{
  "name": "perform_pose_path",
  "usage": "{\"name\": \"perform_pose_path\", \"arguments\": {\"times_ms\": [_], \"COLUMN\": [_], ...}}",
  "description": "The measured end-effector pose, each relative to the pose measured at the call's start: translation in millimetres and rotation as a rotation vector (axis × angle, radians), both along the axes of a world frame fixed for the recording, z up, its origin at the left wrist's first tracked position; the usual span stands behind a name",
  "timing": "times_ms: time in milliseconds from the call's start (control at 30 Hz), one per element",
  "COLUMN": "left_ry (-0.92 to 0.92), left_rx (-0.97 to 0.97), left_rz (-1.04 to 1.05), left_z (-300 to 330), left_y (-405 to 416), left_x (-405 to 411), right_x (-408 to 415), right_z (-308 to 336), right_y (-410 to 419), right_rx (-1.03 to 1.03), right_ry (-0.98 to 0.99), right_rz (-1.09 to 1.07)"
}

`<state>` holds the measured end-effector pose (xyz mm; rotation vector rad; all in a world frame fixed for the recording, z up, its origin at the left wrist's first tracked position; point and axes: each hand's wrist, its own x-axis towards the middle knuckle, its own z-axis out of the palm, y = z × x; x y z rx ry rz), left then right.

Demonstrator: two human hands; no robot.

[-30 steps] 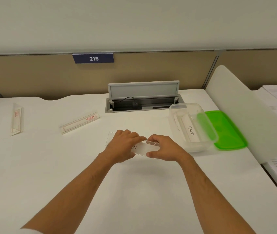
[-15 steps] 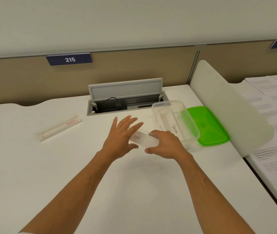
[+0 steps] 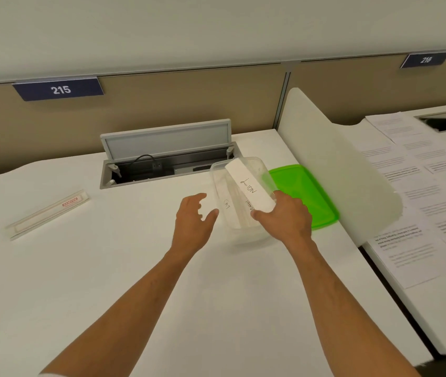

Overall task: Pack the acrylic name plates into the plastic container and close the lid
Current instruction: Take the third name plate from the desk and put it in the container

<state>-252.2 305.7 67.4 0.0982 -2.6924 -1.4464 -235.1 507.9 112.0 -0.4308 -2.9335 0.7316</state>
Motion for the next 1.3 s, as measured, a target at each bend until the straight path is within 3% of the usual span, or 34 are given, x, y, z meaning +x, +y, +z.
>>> {"name": "perform_pose_path", "arguments": {"times_ms": [300, 467, 1133, 1300], "left_ry": [-0.213, -0.216, -0.219, -0.202], "left_rx": [0.103, 0.147, 0.168, 0.173], "left_rz": [0.016, 0.043, 0.055, 0.057], "left_z": [-13, -20, -23, -21], "left_y": [29, 29, 37, 37], "left_x": [-10, -12, -9, -8], "right_x": [-26, -45, -67, -65], "right_z": [-8, -14, -54, -53], "right_y": [5, -4, -4, -6], "right_rx": [0.173, 0.190, 0.148, 0.144], "right_ry": [-0.092, -0.060, -0.340, -0.328], "right_rz": [-0.014, 0.019, 0.072, 0.065]}}
